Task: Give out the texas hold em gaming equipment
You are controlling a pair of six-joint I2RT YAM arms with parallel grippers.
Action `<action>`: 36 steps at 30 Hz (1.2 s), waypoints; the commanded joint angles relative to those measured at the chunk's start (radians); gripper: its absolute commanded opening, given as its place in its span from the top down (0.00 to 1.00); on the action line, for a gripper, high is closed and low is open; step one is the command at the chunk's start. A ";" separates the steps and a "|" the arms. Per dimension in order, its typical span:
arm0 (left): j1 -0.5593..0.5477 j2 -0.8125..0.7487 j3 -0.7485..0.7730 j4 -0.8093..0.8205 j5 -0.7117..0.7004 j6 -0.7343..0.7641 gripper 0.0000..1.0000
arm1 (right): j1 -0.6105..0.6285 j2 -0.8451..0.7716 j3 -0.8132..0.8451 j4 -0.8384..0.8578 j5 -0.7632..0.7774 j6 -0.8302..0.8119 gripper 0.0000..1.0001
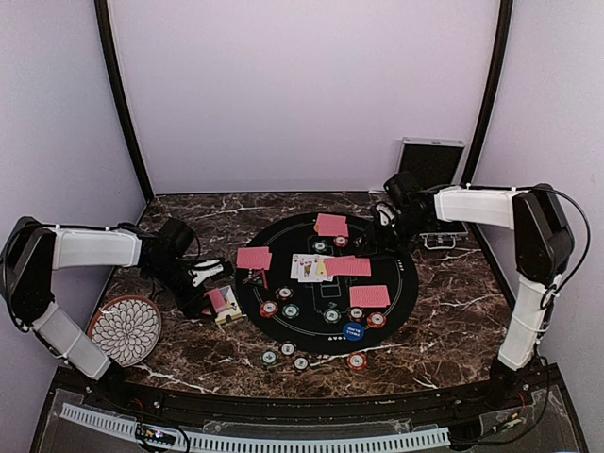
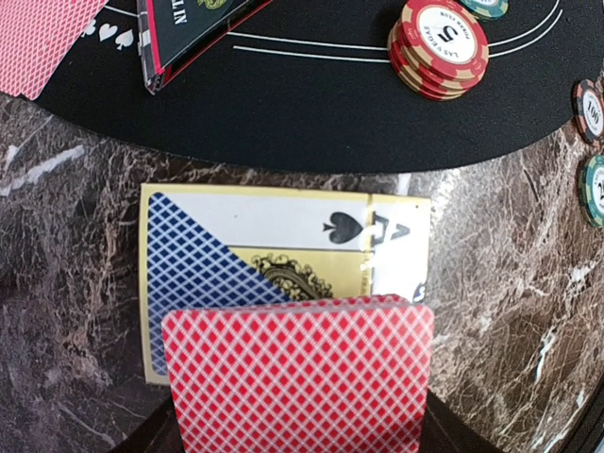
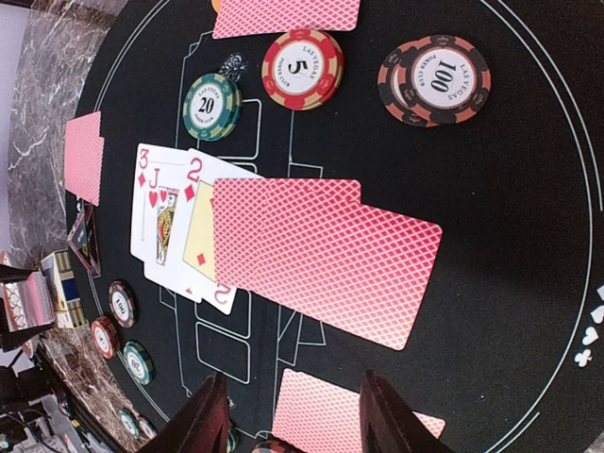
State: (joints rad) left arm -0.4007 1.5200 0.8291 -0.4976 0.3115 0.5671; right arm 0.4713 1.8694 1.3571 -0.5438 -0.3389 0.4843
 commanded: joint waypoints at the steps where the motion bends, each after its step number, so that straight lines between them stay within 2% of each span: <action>1: 0.010 0.010 0.016 0.006 0.045 -0.035 1.00 | 0.006 -0.035 -0.005 0.023 0.013 0.012 0.51; 8: 0.062 0.014 0.097 0.013 -0.072 -0.056 1.00 | 0.006 -0.047 -0.007 0.029 0.018 0.019 0.49; 14: 0.112 0.093 0.150 0.119 -0.215 -0.159 1.00 | 0.006 -0.062 -0.031 0.045 0.019 0.037 0.48; 17: 0.114 0.130 0.146 0.153 -0.243 -0.218 1.00 | 0.005 -0.072 -0.036 0.045 0.021 0.041 0.47; 24: 0.114 0.193 0.137 0.197 -0.227 -0.289 1.00 | 0.005 -0.084 -0.059 0.056 0.018 0.056 0.47; 36: 0.113 0.184 0.105 0.202 -0.080 -0.335 1.00 | 0.004 -0.106 -0.073 0.033 0.041 0.056 0.46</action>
State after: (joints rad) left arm -0.2859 1.7290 0.9596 -0.3031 0.1577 0.2668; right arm 0.4713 1.8172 1.2957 -0.5110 -0.3183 0.5354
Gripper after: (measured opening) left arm 0.682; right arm 0.538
